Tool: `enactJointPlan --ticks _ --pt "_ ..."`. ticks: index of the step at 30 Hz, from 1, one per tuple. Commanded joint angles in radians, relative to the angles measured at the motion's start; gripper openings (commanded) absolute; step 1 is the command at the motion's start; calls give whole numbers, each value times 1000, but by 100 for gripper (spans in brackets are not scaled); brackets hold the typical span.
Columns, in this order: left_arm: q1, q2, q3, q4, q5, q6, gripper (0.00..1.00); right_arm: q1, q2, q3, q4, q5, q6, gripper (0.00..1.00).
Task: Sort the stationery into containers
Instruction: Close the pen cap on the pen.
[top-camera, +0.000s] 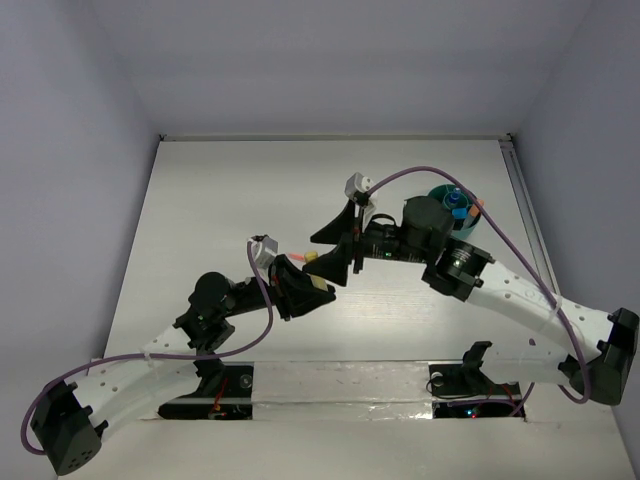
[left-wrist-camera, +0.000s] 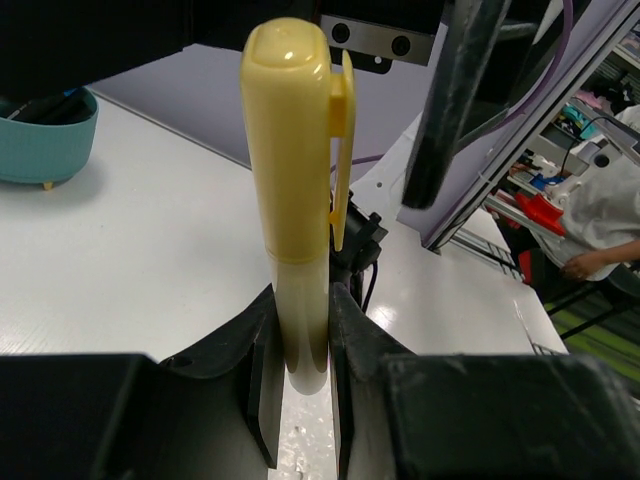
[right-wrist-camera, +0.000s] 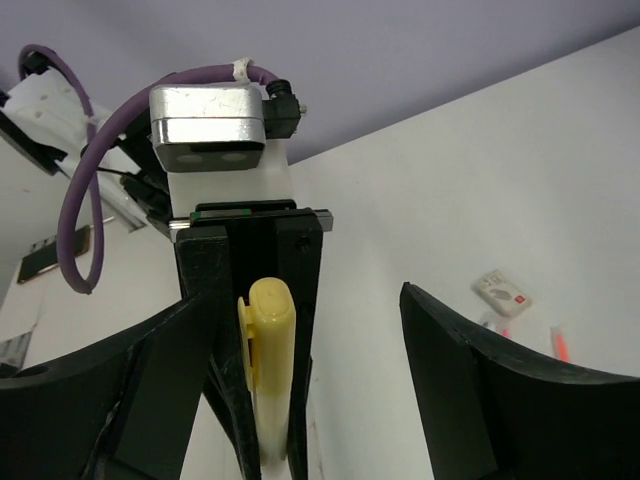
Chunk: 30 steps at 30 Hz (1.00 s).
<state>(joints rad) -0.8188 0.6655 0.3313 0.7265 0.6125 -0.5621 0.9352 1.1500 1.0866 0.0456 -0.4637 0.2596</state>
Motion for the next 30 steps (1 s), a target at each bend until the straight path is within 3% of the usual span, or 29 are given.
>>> enactJointPlan --ticks 1,5,6,8,12,19,30 --pt "-6 -7 -2 77 18 1 0 -9 8 42 83 -78 32 78" --pt "-6 -6 -2 76 16 2 0 -18 14 29 105 -76 56 56" --pt "-6 -4 -2 76 16 2 0 -18 17 27 108 -81 58 43" --pt "-6 -3 -2 76 18 2 0 -18 19 21 115 -81 67 36" --pt "-6 -12 0 47 -12 11 0 -18 14 9 126 -81 82 1" --pt "-6 -122 52 -76 -129 79 0 -18 1 -43 94 -99 101 0" --pt "-6 -92 193 -137 -186 157 0 -18 -22 -211 137 -156 210 0"
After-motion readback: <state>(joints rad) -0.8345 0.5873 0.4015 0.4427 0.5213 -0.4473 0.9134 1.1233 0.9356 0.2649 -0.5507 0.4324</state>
